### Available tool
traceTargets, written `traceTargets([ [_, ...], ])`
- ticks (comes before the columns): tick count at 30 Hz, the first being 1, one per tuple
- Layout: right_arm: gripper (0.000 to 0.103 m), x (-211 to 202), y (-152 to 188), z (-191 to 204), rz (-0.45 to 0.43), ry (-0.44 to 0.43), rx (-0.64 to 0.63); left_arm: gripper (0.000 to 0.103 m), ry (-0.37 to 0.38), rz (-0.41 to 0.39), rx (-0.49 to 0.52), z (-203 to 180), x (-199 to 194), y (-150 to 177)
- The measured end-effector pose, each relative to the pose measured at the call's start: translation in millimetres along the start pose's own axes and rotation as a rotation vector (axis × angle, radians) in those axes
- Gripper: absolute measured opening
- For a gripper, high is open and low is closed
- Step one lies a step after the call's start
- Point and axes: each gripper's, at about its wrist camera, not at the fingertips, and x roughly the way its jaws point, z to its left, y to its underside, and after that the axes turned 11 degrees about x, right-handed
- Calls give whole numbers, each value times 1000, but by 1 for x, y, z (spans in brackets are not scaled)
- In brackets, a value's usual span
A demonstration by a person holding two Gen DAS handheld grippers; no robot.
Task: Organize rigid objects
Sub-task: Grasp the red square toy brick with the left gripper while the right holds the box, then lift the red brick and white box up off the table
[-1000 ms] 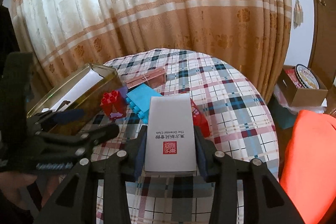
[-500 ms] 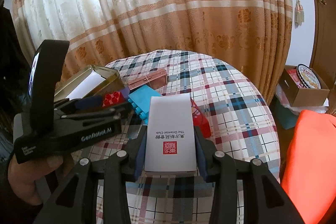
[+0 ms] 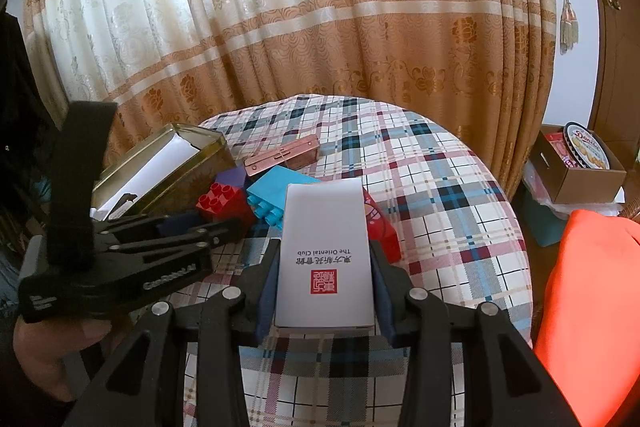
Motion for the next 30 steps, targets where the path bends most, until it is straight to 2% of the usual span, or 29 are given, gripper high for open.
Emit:
traceTargets([
  [15,44,1,0,2,4,12,-13,30,29,-19,2,0,-11,13],
  [30,44,1,1,5,-2,28,-42,31,-8,-112,32,-2,-33,14],
])
